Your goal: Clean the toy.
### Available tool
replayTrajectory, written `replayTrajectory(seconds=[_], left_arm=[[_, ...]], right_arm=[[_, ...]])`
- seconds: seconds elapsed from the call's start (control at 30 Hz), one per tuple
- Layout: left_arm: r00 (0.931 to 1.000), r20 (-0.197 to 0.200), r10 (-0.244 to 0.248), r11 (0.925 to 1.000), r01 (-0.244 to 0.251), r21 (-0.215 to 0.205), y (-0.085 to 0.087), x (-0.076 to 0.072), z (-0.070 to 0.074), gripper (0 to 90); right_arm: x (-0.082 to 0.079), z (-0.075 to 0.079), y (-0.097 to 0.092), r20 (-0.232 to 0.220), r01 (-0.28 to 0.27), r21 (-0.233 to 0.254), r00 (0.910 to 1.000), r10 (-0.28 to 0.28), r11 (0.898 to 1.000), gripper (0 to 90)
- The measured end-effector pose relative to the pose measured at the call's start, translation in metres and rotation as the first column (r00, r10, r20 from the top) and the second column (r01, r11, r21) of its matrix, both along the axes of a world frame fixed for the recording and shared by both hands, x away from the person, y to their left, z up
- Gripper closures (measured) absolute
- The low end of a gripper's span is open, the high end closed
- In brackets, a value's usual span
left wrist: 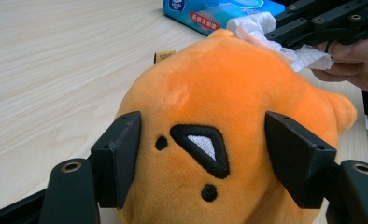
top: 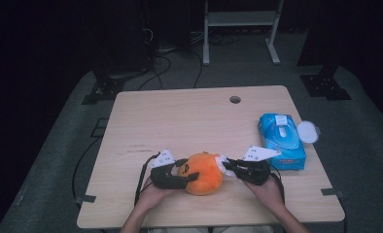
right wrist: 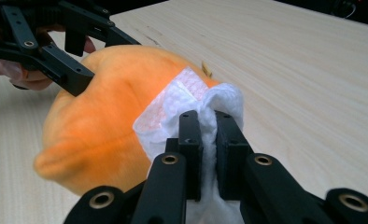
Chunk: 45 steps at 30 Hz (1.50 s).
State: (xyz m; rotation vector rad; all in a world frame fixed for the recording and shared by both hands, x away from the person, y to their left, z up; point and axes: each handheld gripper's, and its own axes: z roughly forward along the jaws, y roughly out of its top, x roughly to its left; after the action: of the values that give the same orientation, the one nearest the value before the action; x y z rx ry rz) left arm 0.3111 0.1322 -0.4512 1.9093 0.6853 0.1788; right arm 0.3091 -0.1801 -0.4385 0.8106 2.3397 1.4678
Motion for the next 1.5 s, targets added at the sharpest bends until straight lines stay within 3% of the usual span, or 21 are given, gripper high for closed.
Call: replayTrajectory(seconds=[0.1, 0.13, 0.23, 0.33, 0.43, 0.53, 0.63, 0.77, 0.97, 1.1, 1.17, 1.33, 1.4, 1.5], left_arm=[[1.0000, -0.003, 0.008, 1.0000, -0.008, 0.002, 0.002, 0.000, -0.001, 30.1], [1.0000, -0.007, 0.006, 1.0000, -0.006, 0.001, 0.004, 0.001, -0.002, 30.1], [1.0000, -0.010, 0.000, 1.0000, 0.000, -0.003, 0.006, 0.001, -0.003, 30.1], [0.9999, -0.010, -0.005, 1.0000, 0.005, 0.000, 0.005, 0.000, -0.003, 30.3], [0.9998, 0.009, -0.020, 0.9997, 0.020, 0.014, 0.002, -0.003, -0.002, 30.8], [0.9997, 0.014, -0.021, 0.9996, 0.020, 0.022, 0.001, -0.003, -0.002, 30.8], [0.9998, 0.004, -0.020, 0.9998, 0.020, 0.009, 0.004, -0.002, -0.003, 30.9], [0.9997, 0.004, -0.024, 0.9996, 0.024, 0.013, 0.003, -0.002, -0.003, 31.9], [0.9989, 0.025, -0.040, 0.9987, 0.039, 0.033, -0.006, -0.008, -0.001, 32.2], [0.9986, 0.022, -0.048, 0.9984, 0.047, 0.031, -0.004, -0.008, -0.001, 32.3], [0.9985, 0.028, -0.046, 0.9984, 0.045, 0.034, -0.006, -0.008, -0.001, 32.3], [0.9989, 0.030, -0.036, 0.9989, 0.035, 0.032, -0.008, -0.007, -0.001, 32.3], [0.9995, 0.030, -0.013, 0.9995, 0.012, 0.030, -0.008, -0.007, -0.001, 32.1], [0.9995, 0.015, 0.028, 0.9994, -0.028, 0.018, -0.008, -0.004, -0.002, 31.0]], right_arm=[[-0.009, 0.006, 0.007, 0.032, -0.041, 0.010, 0.9987, 0.041, 0.999, 81.8], [-0.017, 0.012, 0.014, 0.059, -0.081, 0.024, 0.9951, 0.079, 0.996, 81.7], [-0.022, 0.015, 0.021, 0.082, -0.104, 0.021, 0.9914, 0.102, 0.994, 81.7], [-0.015, 0.011, 0.018, 0.060, -0.093, 0.039, 0.9941, 0.090, 0.995, 81.8], [0.000, 0.002, 0.008, 0.016, -0.015, 0.033, 0.9998, 0.014, 0.999, 81.8], [0.003, -0.001, 0.004, -0.017, -0.011, 0.057, 0.9998, 0.012, 0.998, 81.7], [-0.010, 0.010, 0.014, 0.038, -0.062, 0.061, 0.9975, 0.060, 0.996, 81.7], [-0.012, 0.014, 0.021, 0.065, -0.066, 0.047, 0.9959, 0.063, 0.997, 81.8], [-0.001, 0.006, 0.010, 0.003, 0.003, 0.073, 1.0000, -0.003, 0.997, 81.8], [-0.013, 0.015, 0.019, 0.043, -0.046, 0.086, 0.9982, 0.042, 0.995, 81.7], [-0.014, 0.016, 0.024, 0.061, -0.051, 0.063, 0.9970, 0.047, 0.997, 81.8], [-0.003, 0.007, 0.012, 0.020, 0.001, 0.069, 0.9998, -0.002, 0.998, 81.8], [-0.007, 0.010, 0.011, 0.018, -0.012, 0.077, 0.9998, 0.010, 0.997, 81.8], [-0.022, 0.017, 0.024, 0.043, -0.092, 0.071, 0.9951, 0.089, 0.993, 81.8]])
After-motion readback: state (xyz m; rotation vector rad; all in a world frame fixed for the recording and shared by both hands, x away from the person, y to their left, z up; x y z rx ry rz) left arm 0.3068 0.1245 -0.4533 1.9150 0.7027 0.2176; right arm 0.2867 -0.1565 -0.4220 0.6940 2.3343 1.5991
